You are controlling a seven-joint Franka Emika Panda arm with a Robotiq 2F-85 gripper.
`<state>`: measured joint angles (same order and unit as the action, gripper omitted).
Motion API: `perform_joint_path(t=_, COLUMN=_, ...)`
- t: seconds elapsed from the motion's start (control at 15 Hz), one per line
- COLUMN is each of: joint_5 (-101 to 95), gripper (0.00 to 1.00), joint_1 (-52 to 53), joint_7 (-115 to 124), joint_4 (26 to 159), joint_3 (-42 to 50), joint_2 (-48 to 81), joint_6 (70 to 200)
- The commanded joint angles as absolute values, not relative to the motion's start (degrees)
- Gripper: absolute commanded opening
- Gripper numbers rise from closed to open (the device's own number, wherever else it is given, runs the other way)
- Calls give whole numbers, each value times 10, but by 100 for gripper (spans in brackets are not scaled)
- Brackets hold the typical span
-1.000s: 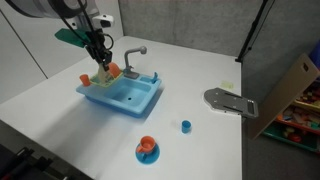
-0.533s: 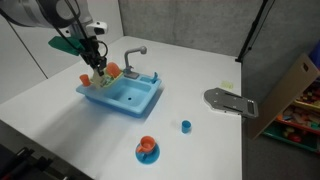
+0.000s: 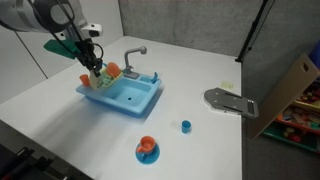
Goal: Put the white bottle on the sink
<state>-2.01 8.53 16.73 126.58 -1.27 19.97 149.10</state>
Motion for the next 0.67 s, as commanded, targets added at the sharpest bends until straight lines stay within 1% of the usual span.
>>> perform_joint_path(t=0.0, joint_5=-26, gripper=8, joint_1=92, joint_7=164, joint_4=1270, joint_3=-12, joint_2=202, joint_6=1510)
perform_joint_path(t=0.6, joint_5=-32, gripper=8, joint_1=106, joint_7=172, joint_4=1259, joint_3=-6, joint_2=222, joint_6=1512)
